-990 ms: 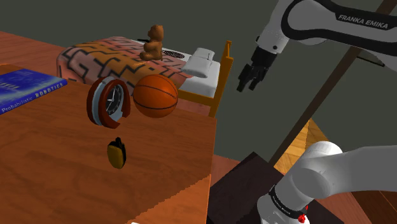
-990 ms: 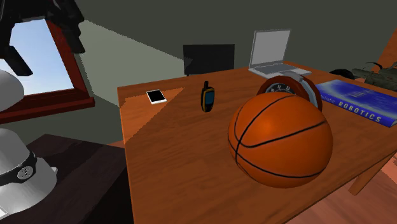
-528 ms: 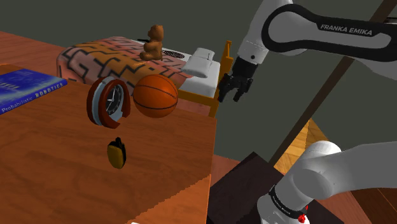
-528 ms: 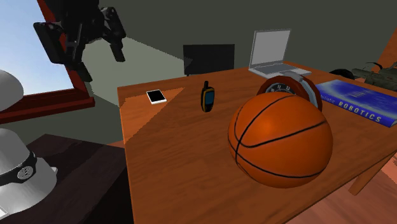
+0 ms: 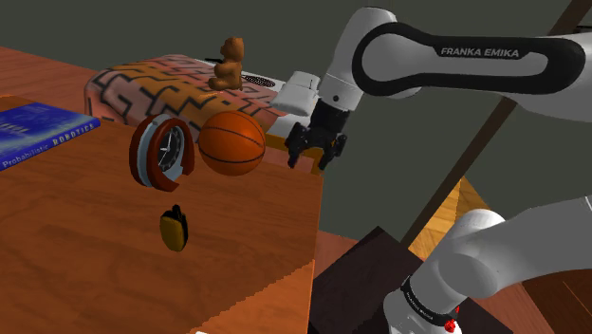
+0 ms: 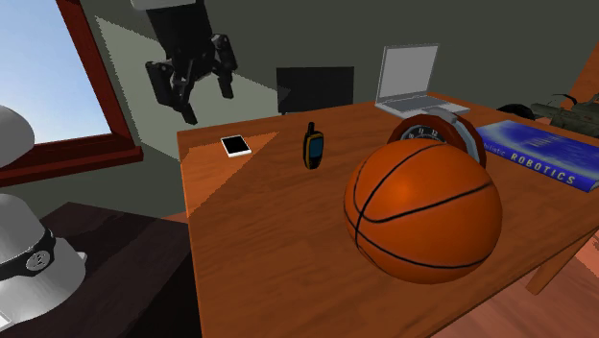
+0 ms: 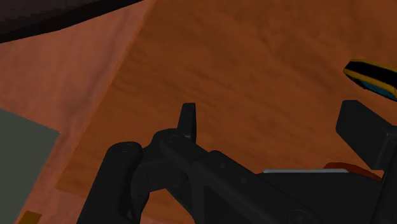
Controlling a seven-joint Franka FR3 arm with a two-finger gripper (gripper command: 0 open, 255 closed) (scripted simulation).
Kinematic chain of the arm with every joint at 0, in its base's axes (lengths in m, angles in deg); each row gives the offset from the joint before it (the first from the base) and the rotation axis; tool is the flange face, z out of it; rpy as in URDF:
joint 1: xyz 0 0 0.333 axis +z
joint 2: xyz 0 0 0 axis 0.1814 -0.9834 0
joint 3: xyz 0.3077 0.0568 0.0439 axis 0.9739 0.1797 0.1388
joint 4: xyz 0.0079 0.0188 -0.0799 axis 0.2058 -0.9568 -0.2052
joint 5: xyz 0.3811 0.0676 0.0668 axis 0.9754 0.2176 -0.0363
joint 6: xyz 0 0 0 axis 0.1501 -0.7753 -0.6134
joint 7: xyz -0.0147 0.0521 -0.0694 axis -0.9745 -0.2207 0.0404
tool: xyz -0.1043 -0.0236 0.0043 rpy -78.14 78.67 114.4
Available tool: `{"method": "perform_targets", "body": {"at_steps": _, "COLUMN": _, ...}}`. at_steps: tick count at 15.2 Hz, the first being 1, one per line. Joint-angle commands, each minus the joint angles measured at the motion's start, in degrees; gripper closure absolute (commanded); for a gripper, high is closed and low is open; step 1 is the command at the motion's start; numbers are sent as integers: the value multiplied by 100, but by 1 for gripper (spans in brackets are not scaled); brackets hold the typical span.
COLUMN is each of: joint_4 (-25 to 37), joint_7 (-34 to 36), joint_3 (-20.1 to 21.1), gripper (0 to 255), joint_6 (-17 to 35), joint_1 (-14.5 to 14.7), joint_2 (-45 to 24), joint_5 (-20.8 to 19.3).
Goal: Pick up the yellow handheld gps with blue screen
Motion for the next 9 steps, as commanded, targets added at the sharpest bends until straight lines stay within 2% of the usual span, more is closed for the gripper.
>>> {"method": "perform_targets", "body": {"at_steps": 1, "joint_4": 97, "joint_7": 362, "joint_3": 223, "gripper": 0, "joint_6": 236, "joint_1": 30, "joint_2": -289, "joint_5": 161}}
{"method": "perform_targets", "body": {"at_steps": 9, "joint_4": 798, "joint_7": 1755, "joint_3": 1035, "gripper": 0, "joint_6": 1141, "joint_1": 90, "joint_2": -1651, "joint_5": 443}}
